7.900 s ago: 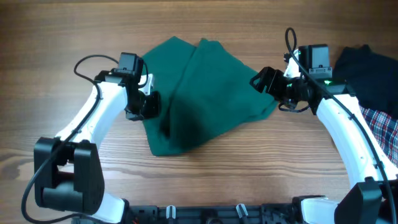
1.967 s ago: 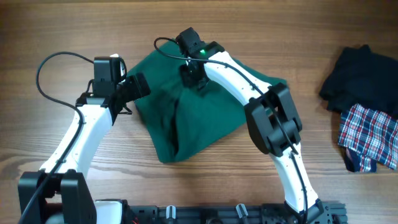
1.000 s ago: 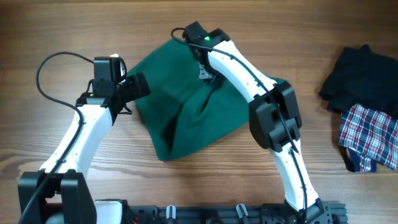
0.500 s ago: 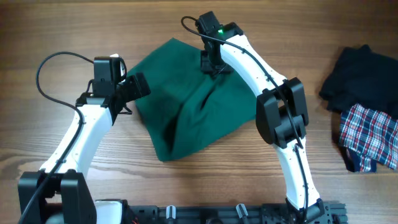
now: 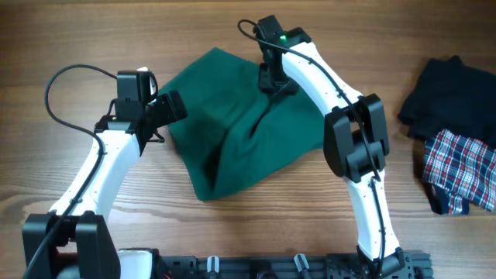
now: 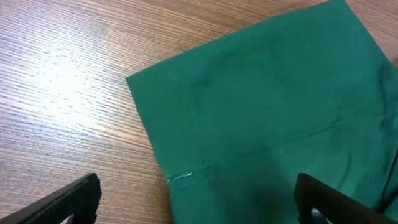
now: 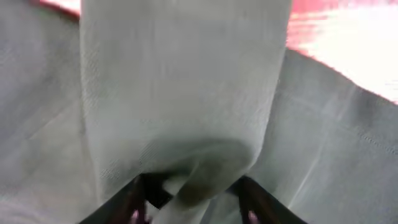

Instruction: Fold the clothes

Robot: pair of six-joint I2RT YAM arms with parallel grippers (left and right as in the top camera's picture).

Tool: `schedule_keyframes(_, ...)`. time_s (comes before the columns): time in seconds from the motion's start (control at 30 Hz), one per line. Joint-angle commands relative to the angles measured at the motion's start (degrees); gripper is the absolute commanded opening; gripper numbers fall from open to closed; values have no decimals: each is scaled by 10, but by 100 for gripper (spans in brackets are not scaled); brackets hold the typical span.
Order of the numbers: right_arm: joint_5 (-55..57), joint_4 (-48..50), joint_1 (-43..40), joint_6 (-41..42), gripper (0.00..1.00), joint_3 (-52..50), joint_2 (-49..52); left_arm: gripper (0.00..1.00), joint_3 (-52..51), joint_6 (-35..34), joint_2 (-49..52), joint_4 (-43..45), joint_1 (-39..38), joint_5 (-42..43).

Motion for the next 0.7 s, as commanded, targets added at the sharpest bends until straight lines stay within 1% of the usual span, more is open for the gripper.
schedule_keyframes(0.0, -11, 7, 1, 6, 31, -3, -2, 100, 4, 1, 5, 2, 2, 5)
schedule_keyframes(0.1, -11, 7, 0, 15, 5, -3, 3, 100, 4, 1, 5, 2, 2, 5)
schedule_keyframes(0.27, 11, -3, -12, 43, 4, -2, -2, 100, 4, 1, 5, 2, 2, 5)
schedule_keyframes(0.3, 20, -24, -24, 66, 4, -2, -14, 100, 4, 1, 5, 2, 2, 5)
schedule_keyframes(0.33, 24, -35, -30, 72, 4, -2, -20, 100, 4, 1, 5, 2, 2, 5)
schedule_keyframes(0.47, 55, -93, -68, 100, 4, -2, -76, 100, 4, 1, 5, 2, 2, 5)
schedule_keyframes(0.67, 50, -143, -100, 100, 4, -2, -167, 100, 4, 1, 5, 2, 2, 5)
